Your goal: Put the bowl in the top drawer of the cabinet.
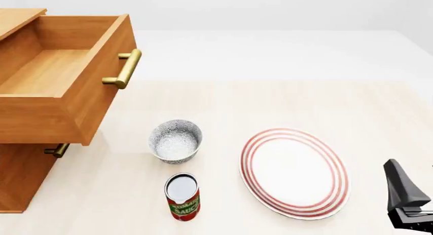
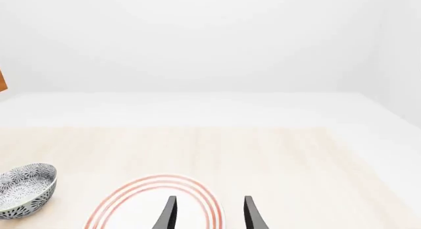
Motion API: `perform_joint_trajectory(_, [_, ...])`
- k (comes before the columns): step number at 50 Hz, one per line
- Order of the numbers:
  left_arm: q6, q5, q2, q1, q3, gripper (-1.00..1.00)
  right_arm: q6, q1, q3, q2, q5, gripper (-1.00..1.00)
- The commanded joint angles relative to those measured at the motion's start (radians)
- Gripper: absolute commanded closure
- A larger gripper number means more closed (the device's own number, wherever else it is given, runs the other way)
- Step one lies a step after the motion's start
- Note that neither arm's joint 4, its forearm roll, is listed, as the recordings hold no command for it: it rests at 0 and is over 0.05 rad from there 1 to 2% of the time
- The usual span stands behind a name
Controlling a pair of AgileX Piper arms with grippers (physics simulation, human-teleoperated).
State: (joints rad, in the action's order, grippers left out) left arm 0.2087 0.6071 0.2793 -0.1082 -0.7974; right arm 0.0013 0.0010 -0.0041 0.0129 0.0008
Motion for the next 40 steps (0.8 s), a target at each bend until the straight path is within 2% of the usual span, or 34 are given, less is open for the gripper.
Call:
perform_joint_trajectory(1, [0.042,0.089,0.165,-0.072,-0.202,-1.00,0.000,0.000,0.000,0.000,0.000,-1.00])
perform_joint_trajectory(2, [0.007,0.119,0.241,-0.103,-0.290,-1.00,0.000,0.000,0.000,0.001,0.000,-1.00])
perform_joint_trajectory(4, [0.003,0.149,0.300,-0.134,-0.360,-1.00,0.000,0.000,0.000,0.001,-0.001,-1.00])
perform_joint_trajectory(5, [0.003,0.149,0.300,-0.134,-0.361,-1.00,0.000,0.000,0.000,0.001,-0.001,-1.00])
perform_joint_trajectory(12, [0.085,0.225,0.462,-0.209,-0.542,-1.00,0.000,0.000,0.000,0.002,-0.002,-1.00])
perform_joint_trajectory(15, [0.092,0.234,0.497,-0.226,-0.578,-1.00,0.000,0.000,-0.001,0.003,-0.003,-1.00])
perform_joint_trajectory(16, [0.122,0.239,0.540,-0.235,-0.600,-1.00,0.000,0.000,-0.001,0.003,-0.003,-1.00])
perform_joint_trajectory(20, [0.155,0.233,0.580,-0.246,-0.624,-1.00,0.000,0.000,-0.001,0.004,-0.003,-1.00])
perform_joint_trajectory(29, [0.169,0.269,0.694,-0.277,-0.736,-1.00,0.000,0.000,-0.001,0.003,-0.003,-1.00])
perform_joint_trajectory(32, [0.204,0.297,0.753,-0.310,-0.786,-1.00,0.000,0.000,-0.001,0.004,-0.003,-1.00])
perform_joint_trajectory(36, [0.214,0.383,0.824,-0.355,-0.896,-1.00,0.000,0.000,-0.001,0.004,-0.003,-1.00])
perform_joint_trajectory(38, [0.185,0.423,0.865,-0.373,-0.970,-1.00,0.000,0.000,-0.001,0.003,-0.003,-1.00])
perform_joint_trajectory(39, [0.185,0.425,0.866,-0.373,-0.972,-1.00,0.000,0.000,-0.001,0.003,-0.003,-1.00])
perform_joint_trajectory(40, [0.218,0.434,0.875,-0.391,-0.976,-1.00,0.000,0.000,-0.001,0.003,-0.003,-1.00])
